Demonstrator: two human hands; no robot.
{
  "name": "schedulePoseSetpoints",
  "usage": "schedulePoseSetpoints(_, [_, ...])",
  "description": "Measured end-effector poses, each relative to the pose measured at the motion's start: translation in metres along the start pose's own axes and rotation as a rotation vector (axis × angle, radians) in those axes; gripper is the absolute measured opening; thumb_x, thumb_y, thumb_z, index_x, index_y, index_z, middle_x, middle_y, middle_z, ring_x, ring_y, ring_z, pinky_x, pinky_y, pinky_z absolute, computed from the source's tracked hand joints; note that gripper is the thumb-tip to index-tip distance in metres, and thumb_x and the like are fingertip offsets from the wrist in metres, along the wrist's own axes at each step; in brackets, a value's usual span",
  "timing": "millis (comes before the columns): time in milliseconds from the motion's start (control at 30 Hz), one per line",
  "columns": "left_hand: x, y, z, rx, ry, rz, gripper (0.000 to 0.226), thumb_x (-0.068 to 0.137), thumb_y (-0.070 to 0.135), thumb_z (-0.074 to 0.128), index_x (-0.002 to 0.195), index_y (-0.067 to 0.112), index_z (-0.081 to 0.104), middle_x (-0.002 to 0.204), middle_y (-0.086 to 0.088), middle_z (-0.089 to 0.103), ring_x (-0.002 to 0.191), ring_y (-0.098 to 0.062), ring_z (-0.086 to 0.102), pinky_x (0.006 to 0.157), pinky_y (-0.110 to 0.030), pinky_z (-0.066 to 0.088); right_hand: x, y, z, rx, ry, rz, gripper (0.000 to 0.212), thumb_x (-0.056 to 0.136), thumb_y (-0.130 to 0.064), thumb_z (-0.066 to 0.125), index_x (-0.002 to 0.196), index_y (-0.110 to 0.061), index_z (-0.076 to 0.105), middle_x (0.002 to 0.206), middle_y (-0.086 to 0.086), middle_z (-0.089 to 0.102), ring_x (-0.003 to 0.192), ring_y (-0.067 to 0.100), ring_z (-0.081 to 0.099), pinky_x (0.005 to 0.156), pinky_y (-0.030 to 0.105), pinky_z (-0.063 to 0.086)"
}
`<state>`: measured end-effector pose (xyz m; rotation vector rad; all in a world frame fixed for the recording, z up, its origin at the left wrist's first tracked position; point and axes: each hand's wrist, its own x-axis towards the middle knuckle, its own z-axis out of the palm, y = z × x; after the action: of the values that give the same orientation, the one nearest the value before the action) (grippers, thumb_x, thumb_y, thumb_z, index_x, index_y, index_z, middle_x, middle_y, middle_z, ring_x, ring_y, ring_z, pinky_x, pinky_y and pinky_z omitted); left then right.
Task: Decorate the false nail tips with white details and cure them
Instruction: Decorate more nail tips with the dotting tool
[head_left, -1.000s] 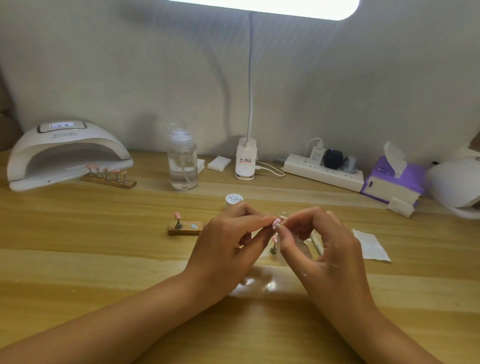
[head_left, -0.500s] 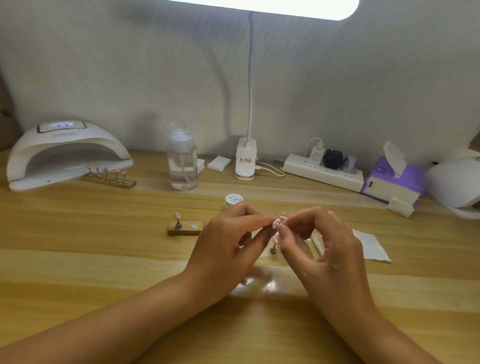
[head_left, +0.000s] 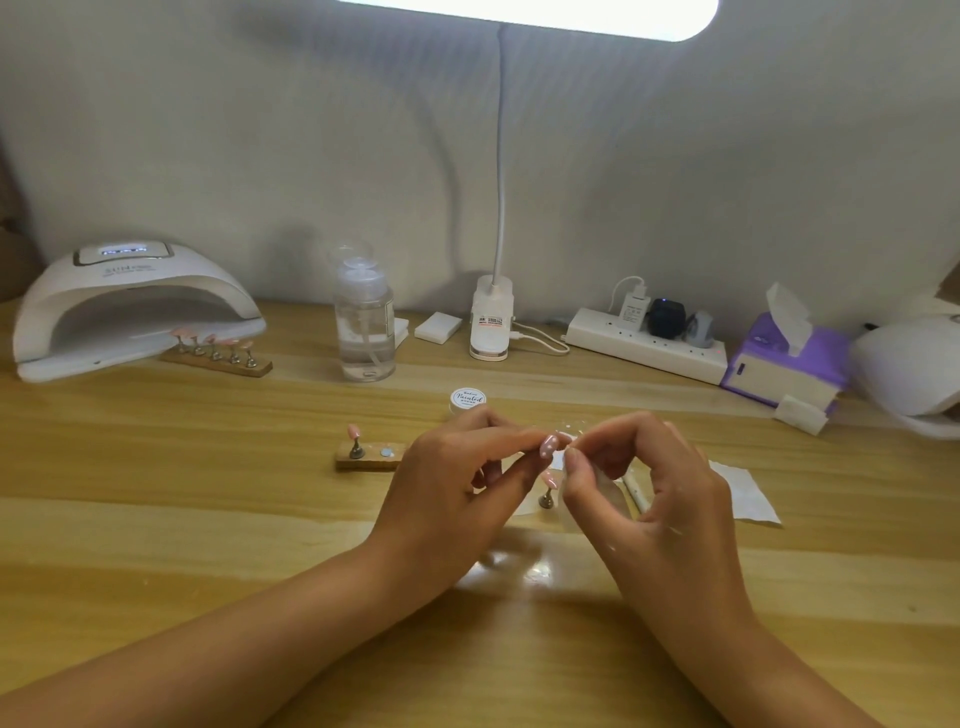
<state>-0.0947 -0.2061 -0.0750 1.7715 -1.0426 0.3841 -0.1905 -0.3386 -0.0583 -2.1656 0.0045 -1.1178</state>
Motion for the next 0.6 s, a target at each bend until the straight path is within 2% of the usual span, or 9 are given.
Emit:
schedulePoseSetpoints(67, [0.0001, 0.0001, -0.0002, -0.011, -0.005, -0.005, 0.019, 0.092, 0.023, 0.067, 0.108, 0.027, 0.076, 0.082, 0.013, 0.064, 0.064, -0.014, 0.055, 0.058, -0.028, 0.047, -0.0001, 0.0000, -0.0003, 0.007, -0.002, 0.006, 0.006, 0.080, -0.020, 0.067, 0.079, -0.023, 0.063, 0.074, -0.018, 0.060, 0.077, 0.012, 0.057, 0.076, 0.052, 0.047])
schedulePoseSetpoints(200, [-0.0003, 0.0007, -0.0005, -0.018, -0.024, 0.009, 0.022, 0.091, 0.024, 0.063, 0.108, 0.023, 0.076, 0.084, 0.010, 0.066, 0.065, -0.016, 0.058, 0.058, -0.035, 0.050, -0.0007, 0.0002, 0.0003, 0.001, -0.019, -0.004, 0.004, 0.082, -0.022, 0.068, 0.080, -0.023, 0.064, 0.075, -0.017, 0.061, 0.077, 0.012, 0.057, 0.075, 0.053, 0.047])
schedulePoseSetpoints(467, [-0.0010, -0.0026, 0.0007, -0.008, -0.023, 0.037, 0.022, 0.092, 0.022, 0.063, 0.108, 0.023, 0.077, 0.087, 0.010, 0.066, 0.067, -0.016, 0.058, 0.058, -0.036, 0.050, -0.0009, 0.0014, 0.0004, -0.009, -0.035, -0.010, 0.004, 0.083, -0.023, 0.068, 0.081, -0.022, 0.065, 0.074, -0.017, 0.061, 0.077, 0.012, 0.057, 0.076, 0.053, 0.048])
schedulePoseSetpoints(600, [-0.0002, -0.0026, 0.0003, 0.014, -0.017, 0.049, 0.022, 0.091, 0.022, 0.063, 0.109, 0.022, 0.076, 0.088, 0.008, 0.066, 0.067, -0.014, 0.058, 0.058, -0.035, 0.050, -0.0011, 0.0033, 0.0000, -0.018, -0.059, -0.022, 0.010, 0.086, -0.019, 0.075, 0.081, -0.021, 0.066, 0.075, -0.017, 0.062, 0.077, 0.011, 0.057, 0.077, 0.053, 0.048])
